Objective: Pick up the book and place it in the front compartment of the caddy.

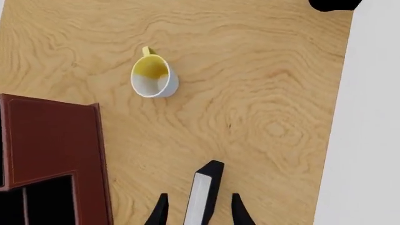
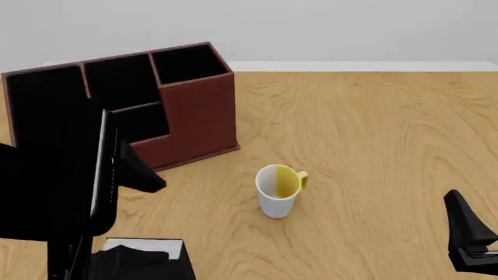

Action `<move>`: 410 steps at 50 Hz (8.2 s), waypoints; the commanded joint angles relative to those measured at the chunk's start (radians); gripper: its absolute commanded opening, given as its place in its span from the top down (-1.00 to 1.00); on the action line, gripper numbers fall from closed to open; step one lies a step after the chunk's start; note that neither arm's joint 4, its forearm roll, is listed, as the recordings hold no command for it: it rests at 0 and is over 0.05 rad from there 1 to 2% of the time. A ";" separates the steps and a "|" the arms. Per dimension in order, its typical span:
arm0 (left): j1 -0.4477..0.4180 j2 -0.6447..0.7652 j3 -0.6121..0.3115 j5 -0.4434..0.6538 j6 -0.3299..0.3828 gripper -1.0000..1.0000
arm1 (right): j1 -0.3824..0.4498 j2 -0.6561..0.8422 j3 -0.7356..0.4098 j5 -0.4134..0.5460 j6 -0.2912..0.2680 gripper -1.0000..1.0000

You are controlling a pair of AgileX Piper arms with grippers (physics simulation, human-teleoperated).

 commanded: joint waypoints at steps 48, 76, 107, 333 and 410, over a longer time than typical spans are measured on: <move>0.143 0.017 0.296 -0.136 0.065 -1.00 | 0.000 0.002 0.000 -0.002 0.000 -1.00; 0.185 0.020 0.371 -0.170 0.073 -1.00 | 0.000 0.000 0.000 0.000 0.001 -1.00; 0.287 0.009 0.414 -0.177 0.146 -1.00 | 0.000 0.000 0.000 0.000 0.001 -1.00; 0.971 0.401 -0.196 -0.545 0.830 1.00 | 0.000 0.000 0.000 0.000 0.001 -1.00; 0.994 0.605 -0.175 -0.762 0.880 1.00 | 0.000 0.000 0.000 0.000 0.001 -1.00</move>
